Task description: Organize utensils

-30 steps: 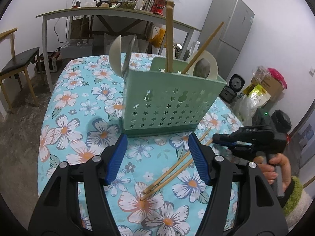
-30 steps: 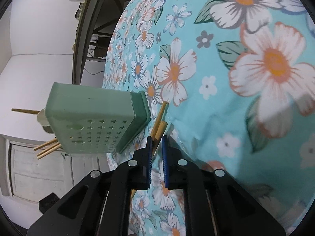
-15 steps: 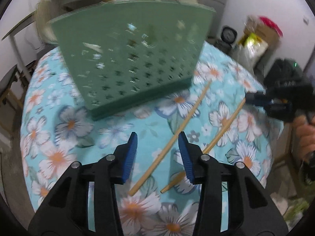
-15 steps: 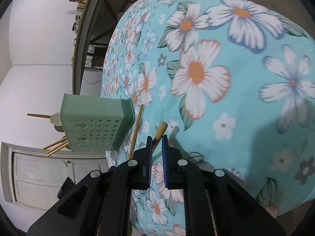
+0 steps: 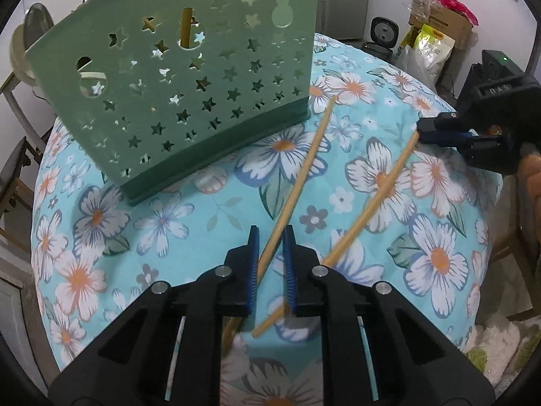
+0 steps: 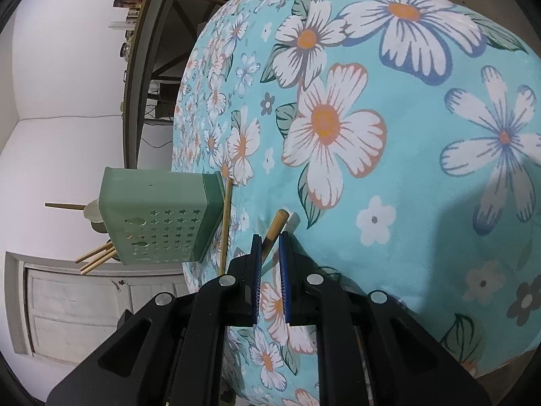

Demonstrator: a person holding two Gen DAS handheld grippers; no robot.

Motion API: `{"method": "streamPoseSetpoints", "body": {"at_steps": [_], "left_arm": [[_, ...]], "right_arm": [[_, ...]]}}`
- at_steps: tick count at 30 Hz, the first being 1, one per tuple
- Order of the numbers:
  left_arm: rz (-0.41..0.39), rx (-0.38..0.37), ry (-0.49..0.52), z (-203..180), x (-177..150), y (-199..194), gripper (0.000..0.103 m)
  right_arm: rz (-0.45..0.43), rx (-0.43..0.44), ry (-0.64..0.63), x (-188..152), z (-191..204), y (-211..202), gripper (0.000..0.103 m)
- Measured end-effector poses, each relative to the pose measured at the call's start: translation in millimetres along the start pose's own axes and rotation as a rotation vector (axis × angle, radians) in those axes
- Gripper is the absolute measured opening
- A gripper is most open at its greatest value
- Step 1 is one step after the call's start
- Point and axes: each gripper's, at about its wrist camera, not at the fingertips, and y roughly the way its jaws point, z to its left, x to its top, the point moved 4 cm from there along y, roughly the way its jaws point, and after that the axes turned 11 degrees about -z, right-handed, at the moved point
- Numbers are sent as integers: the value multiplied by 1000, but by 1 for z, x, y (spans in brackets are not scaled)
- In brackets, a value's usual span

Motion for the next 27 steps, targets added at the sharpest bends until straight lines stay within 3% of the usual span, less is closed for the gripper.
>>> {"method": "streamPoseSetpoints", "body": {"at_steps": [10,17,22,27], "left_arm": [[1,-21,-67,-2,-15,-19,8],[-27,-65,-138,3,-21,-40,7],[-39,-82,-132,2,-26,-59,6],[7,-139,-124,10,-41,-76,5]], "right_arm": [[2,-37,-32,-4,19,24,23],[-42,-82,-63,-6,24,33,17],[-45,-92,-89,-8,24,33,12],[-42,-110,-157,-11,30,32,13]]}}
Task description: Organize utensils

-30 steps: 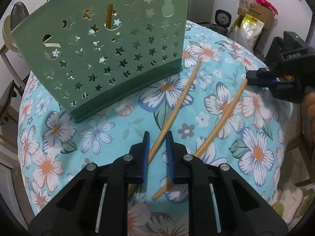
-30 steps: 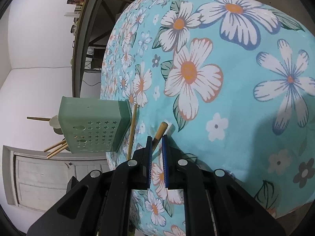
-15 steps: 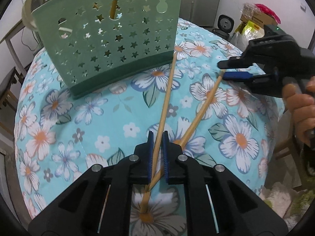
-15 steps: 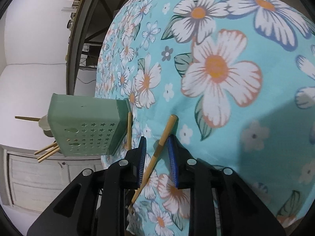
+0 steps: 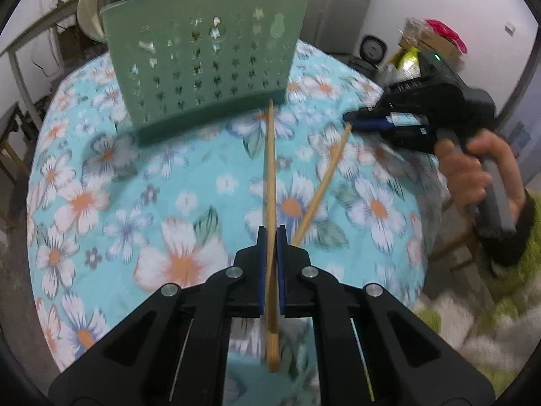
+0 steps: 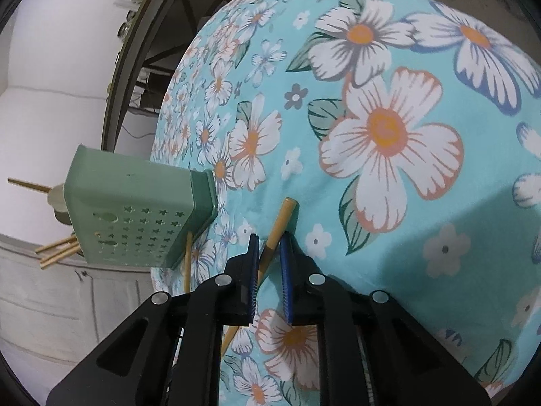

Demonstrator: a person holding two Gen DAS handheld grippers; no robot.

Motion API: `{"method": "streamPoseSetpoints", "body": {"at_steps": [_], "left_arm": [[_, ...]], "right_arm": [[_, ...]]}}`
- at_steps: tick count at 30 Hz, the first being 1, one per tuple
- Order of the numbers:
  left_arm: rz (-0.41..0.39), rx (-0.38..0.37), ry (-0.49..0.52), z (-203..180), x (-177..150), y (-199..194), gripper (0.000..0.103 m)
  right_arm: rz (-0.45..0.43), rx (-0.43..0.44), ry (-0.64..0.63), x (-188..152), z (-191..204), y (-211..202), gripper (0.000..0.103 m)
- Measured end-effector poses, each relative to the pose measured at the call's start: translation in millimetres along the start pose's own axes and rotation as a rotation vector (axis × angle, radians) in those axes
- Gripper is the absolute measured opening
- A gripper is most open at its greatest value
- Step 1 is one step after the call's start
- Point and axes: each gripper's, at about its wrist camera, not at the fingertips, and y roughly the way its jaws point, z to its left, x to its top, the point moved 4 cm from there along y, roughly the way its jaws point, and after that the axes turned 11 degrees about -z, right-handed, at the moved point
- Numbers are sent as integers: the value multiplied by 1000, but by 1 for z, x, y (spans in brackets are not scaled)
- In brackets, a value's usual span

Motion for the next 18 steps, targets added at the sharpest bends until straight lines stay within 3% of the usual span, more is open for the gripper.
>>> {"method": "streamPoseSetpoints", "body": {"at_steps": [4,7,11,18], "left_arm": [[89,30,24,13,-20,-6,5],[104,29,0,22,-24,-14,5],[58,49,-16,30,-12,-19,24],[-10,48,3,28,28,14,25]], "right_arm": [[12,3,-10,0,2,-1,13],[20,-4,-33,0,2,-5,13],[30,-3,-36,-1,-2,-12,14],[35,-5,-29,-1,-8,-13,14]]}}
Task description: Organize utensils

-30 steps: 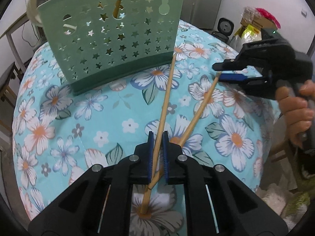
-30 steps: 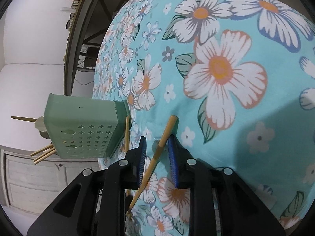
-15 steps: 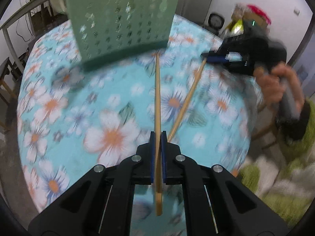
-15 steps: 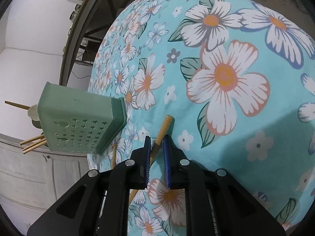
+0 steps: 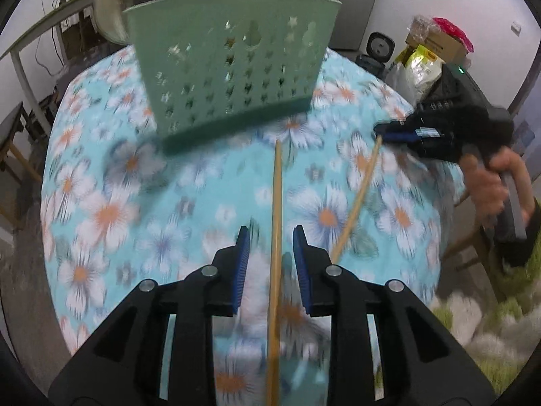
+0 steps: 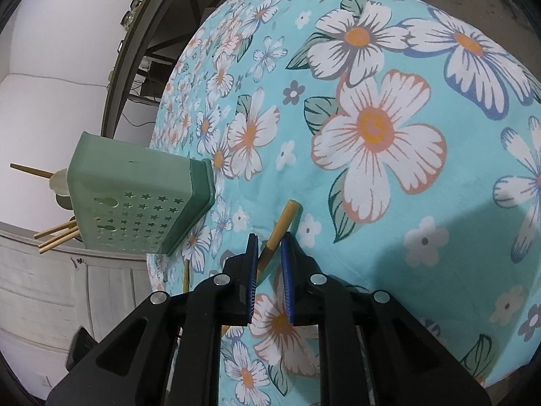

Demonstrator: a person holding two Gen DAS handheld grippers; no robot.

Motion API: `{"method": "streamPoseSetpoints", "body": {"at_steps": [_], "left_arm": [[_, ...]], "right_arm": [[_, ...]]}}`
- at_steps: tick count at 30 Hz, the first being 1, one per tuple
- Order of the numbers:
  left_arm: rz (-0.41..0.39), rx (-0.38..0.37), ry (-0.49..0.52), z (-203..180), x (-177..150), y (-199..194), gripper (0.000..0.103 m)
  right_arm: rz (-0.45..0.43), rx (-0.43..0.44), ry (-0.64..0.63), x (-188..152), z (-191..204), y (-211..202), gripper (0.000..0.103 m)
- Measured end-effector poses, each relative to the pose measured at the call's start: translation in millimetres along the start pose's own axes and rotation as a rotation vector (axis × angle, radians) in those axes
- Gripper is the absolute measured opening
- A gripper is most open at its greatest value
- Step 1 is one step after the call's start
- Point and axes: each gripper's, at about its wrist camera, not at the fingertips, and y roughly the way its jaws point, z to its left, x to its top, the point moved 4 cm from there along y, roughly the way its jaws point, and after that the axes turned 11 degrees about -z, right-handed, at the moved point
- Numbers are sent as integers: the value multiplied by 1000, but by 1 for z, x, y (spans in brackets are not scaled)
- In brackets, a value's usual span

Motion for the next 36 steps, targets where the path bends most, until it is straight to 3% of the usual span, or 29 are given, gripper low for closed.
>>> {"method": "streamPoseSetpoints", "body": {"at_steps": [6,15,25,33,36], "left_arm": [[18,21,25,-11,31,44,25],[59,99,53,-18,41,81,25],[53,153,61,-26,48,95,14],[44,157,56,-33,49,97,10],[43,158,59,-32,50,97,9]], "right_arm": [[6,5,6,1,0,2,14],[8,7,-9,1,1,2,14],[4,-7,-27,-1,13,6,25],[-75,-81,-65,-4,25,11,25],[-89,-98,-61,-3,25,12,17]]}}
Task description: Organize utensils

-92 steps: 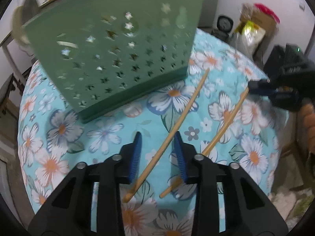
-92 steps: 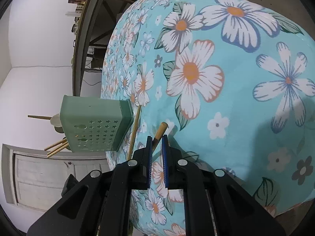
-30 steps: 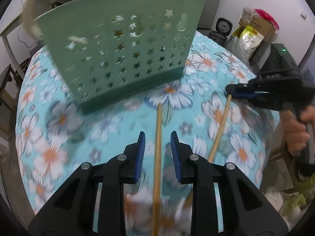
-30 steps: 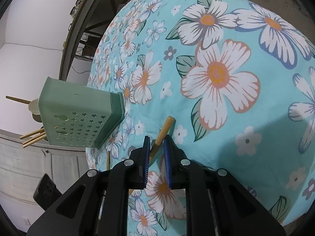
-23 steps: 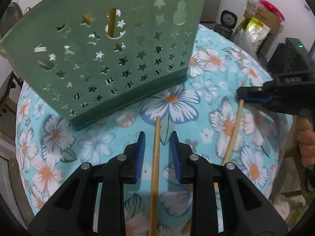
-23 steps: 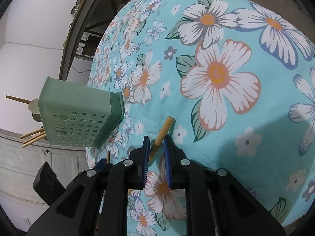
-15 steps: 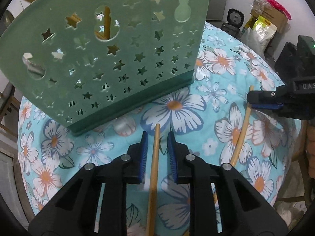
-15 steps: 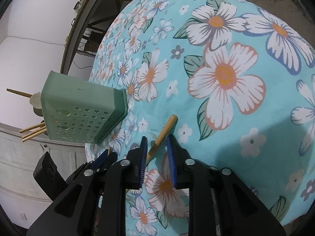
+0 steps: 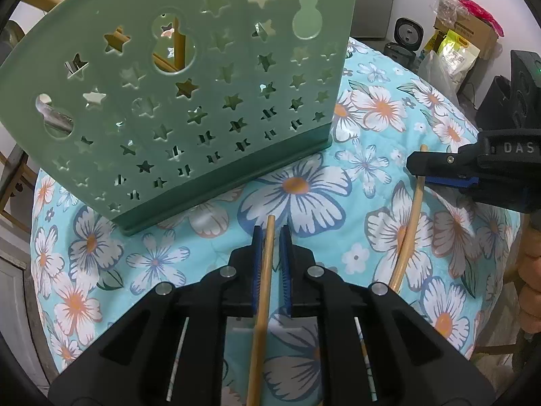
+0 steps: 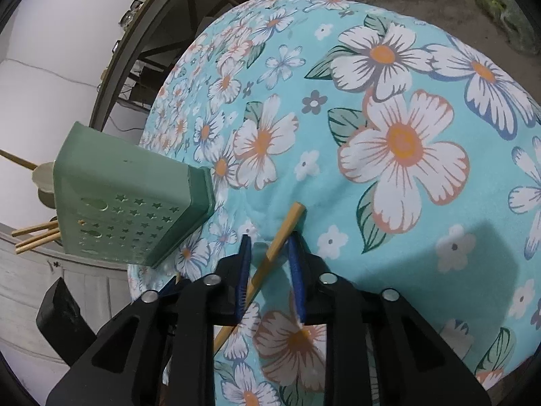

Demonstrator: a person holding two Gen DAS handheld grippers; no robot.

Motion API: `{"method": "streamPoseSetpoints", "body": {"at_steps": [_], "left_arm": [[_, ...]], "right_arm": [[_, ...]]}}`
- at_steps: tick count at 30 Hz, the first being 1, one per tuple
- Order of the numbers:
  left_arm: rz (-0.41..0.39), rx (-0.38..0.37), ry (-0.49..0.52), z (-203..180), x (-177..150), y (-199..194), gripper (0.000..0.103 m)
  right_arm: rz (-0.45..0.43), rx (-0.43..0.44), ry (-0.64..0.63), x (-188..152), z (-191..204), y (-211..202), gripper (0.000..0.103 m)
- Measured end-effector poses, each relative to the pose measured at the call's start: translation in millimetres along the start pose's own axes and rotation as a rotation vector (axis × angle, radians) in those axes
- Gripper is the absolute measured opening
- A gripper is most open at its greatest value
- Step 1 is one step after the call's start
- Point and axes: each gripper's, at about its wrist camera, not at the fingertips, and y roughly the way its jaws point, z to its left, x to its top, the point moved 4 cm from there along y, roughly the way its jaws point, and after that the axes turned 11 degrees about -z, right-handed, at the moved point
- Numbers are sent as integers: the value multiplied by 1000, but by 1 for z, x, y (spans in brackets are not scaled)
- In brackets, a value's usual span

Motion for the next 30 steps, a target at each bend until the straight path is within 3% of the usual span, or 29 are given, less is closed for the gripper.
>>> {"method": "streamPoseSetpoints", "body": {"at_steps": [9,30], "left_arm": [[-5,3,5,-1,0,1,7],[-11,8,14,-1,-5,-2,6]], "right_arm": [[-9,46,20,4,-4,-10,14],[-224,41,-251,29,42,-78,9]]}}
